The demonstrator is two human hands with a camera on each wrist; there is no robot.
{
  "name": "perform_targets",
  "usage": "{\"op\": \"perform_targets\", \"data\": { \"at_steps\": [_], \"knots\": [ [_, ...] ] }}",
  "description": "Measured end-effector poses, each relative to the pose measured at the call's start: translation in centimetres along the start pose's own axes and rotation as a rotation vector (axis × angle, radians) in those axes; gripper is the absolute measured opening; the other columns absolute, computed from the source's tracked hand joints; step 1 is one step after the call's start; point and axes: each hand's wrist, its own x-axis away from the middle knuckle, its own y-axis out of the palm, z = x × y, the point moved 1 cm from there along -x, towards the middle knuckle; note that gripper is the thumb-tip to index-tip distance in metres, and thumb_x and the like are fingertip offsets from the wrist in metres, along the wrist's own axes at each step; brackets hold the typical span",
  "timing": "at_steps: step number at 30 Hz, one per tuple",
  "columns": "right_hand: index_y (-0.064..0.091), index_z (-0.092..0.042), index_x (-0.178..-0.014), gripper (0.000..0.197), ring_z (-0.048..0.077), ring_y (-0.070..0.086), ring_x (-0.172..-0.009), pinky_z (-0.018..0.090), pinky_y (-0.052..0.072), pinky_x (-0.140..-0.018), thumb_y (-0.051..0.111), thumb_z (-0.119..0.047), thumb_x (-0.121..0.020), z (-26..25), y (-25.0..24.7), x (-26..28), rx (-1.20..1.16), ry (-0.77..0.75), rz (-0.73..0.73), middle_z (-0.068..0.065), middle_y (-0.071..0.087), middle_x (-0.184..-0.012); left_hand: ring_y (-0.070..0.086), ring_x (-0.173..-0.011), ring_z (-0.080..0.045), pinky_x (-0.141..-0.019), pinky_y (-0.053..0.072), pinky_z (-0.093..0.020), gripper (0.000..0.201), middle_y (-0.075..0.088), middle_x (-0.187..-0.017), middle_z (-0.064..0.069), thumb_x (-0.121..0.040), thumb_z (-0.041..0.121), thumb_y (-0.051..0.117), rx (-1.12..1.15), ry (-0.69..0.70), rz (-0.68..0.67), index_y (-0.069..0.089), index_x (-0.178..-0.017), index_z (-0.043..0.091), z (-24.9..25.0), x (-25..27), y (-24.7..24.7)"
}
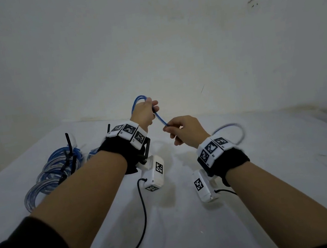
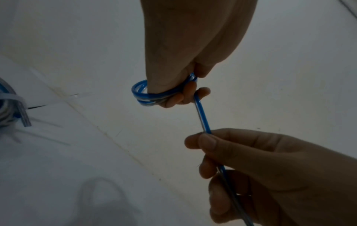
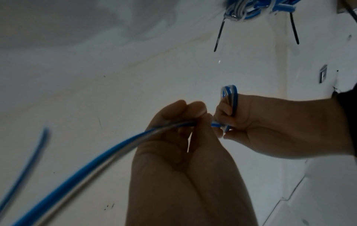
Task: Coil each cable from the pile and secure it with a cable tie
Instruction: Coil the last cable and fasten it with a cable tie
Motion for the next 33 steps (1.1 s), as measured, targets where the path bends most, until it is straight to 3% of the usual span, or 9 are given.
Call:
{"op": "perform_targets", "data": {
  "at_steps": [3, 7, 11, 14, 17, 21, 25, 30, 33],
  "knots": [
    [0.067, -0.006, -0.094, 0.012, 0.016, 0.060, -0.048, 0.034, 0.057, -0.061, 0.058, -0.012, -0.090, 0.5, -0.1, 0.0, -0.036, 0.037, 0.042, 0.004, 0.058, -0.070, 0.038, -0.056, -0.007, -0.052, 0.029, -0.019, 0.033, 0.048, -0.069, 0.005, -0.101, 0.028, 0.028, -0.005, 0.064, 0.006, 0.057, -0.092, 0.014, -0.1, -0.1, 0.3],
    [0.065, -0.003, -0.106, 0.024, 0.014, 0.052, -0.054, 0.026, 0.050, -0.057, 0.046, -0.013, -0.096, 0.8, -0.3, 0.0, 0.011, 0.058, -0.099, 0.000, 0.051, -0.070, 0.036, -0.054, -0.008, -0.052, 0.029, -0.020, 0.033, 0.046, -0.065, 0.005, -0.101, 0.026, 0.028, 0.099, 0.137, 0.080, 0.048, -0.076, 0.019, 0.2, -0.3, 0.2],
    [0.067, -0.005, -0.107, 0.033, 0.011, 0.038, -0.059, 0.021, 0.035, -0.060, 0.038, -0.019, -0.100, 1.1, -0.9, 0.3, -0.138, 0.061, -0.174, -0.001, 0.043, -0.067, 0.039, -0.054, -0.008, -0.053, 0.031, -0.021, 0.036, 0.047, -0.060, 0.006, -0.101, 0.027, 0.028, 0.240, 0.095, 0.110, 0.046, -0.071, 0.020, 0.6, -0.7, -0.2],
    [0.068, -0.008, -0.101, 0.036, 0.011, 0.039, -0.061, 0.020, 0.035, -0.062, 0.034, -0.019, -0.102, 1.1, -1.7, 0.4, -0.233, 0.072, -0.208, -0.002, 0.042, -0.070, 0.044, -0.052, -0.012, -0.058, 0.039, -0.023, 0.038, 0.049, -0.042, 0.008, -0.101, 0.024, 0.028, 0.451, 0.066, 0.116, 0.045, -0.068, 0.016, 0.8, -0.8, -0.5],
    [0.068, -0.013, -0.095, 0.029, 0.012, 0.042, -0.059, 0.022, 0.039, -0.063, 0.040, -0.019, -0.101, 1.4, -2.4, 0.2, -0.264, 0.069, -0.261, -0.002, 0.042, -0.072, 0.049, -0.043, -0.012, -0.056, 0.043, -0.023, 0.040, 0.048, -0.039, 0.007, -0.103, 0.027, 0.026, 0.587, 0.042, 0.064, 0.044, -0.069, 0.014, 1.1, -0.5, -0.6],
    [0.069, -0.013, -0.087, 0.013, 0.012, 0.048, -0.059, 0.023, 0.047, -0.064, 0.057, -0.014, -0.093, 1.7, -2.9, 0.0, -0.323, 0.111, -0.207, -0.001, 0.052, -0.072, 0.041, -0.036, -0.009, -0.056, 0.040, -0.022, 0.043, 0.043, -0.042, 0.007, -0.103, 0.035, 0.025, 0.798, 0.003, -0.111, 0.044, -0.071, 0.014, 1.5, 0.2, -0.1],
    [0.065, -0.016, -0.079, 0.008, 0.012, 0.062, -0.065, 0.028, 0.050, -0.073, 0.065, -0.012, -0.087, 1.9, -3.4, -0.6, -0.166, 0.030, -0.034, 0.001, 0.063, -0.073, 0.030, -0.035, -0.005, -0.050, 0.038, -0.019, 0.041, 0.033, -0.042, 0.011, -0.103, 0.034, 0.026, 0.689, 0.023, -0.217, 0.045, -0.070, 0.017, 2.0, 1.1, 0.2],
    [0.062, -0.011, -0.080, 0.010, 0.015, 0.062, -0.061, 0.027, 0.055, -0.072, 0.061, -0.008, -0.089, 2.0, -4.9, -0.8, -0.078, -0.018, -0.161, 0.006, 0.062, -0.066, 0.022, -0.035, -0.005, -0.040, 0.031, -0.016, 0.041, 0.029, -0.042, 0.010, -0.103, 0.034, 0.026, 0.614, 0.050, -0.277, 0.046, -0.070, 0.017, 2.1, 1.2, -0.6],
    [0.064, -0.011, -0.080, 0.009, 0.016, 0.063, -0.067, 0.029, 0.052, -0.074, 0.062, -0.013, -0.089, 1.9, -5.5, -0.7, 0.125, -0.036, -0.173, 0.005, 0.065, -0.068, 0.021, -0.033, -0.004, -0.037, 0.026, -0.016, 0.041, 0.028, -0.039, 0.011, -0.102, 0.032, 0.028, 0.593, 0.029, -0.291, 0.047, -0.069, 0.016, 1.9, 1.2, -0.9]
  ]
}}
